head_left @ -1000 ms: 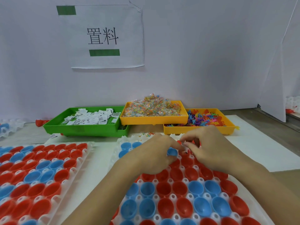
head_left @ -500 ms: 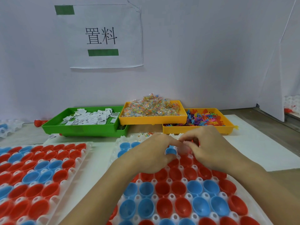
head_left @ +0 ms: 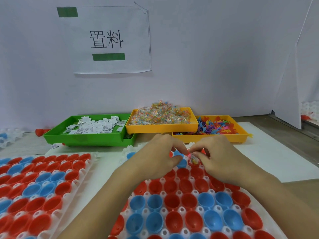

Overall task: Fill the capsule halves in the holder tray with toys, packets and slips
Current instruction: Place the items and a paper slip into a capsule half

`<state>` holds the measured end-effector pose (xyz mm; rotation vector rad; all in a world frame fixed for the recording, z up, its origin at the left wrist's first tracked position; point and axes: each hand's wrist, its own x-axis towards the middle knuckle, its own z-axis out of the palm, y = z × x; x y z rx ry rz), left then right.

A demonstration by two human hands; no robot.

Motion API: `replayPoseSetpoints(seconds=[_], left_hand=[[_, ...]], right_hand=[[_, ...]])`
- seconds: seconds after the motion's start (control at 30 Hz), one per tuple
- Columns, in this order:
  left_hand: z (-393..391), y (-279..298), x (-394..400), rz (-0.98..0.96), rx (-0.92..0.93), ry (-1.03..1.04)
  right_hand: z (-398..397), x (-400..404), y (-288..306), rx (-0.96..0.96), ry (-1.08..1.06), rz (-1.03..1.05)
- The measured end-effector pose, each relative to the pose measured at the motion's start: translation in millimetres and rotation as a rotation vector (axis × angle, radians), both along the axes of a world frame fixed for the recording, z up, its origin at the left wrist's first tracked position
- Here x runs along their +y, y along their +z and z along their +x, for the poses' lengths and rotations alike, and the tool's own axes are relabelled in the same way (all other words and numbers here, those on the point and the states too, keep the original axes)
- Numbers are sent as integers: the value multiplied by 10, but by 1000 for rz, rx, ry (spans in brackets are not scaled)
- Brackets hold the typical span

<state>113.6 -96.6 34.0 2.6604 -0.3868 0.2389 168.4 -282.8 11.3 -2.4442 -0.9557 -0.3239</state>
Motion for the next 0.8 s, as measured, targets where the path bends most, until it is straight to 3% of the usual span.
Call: replayPoseSetpoints(seconds=[0.53,0.8], left_hand=[[-2,-39,-51,133,57,-100],[-6,-26,-38,89,35,-60]], right_hand=[[13,3,-2,-44,-12,3],[63,-73,34,-130,-114,162]])
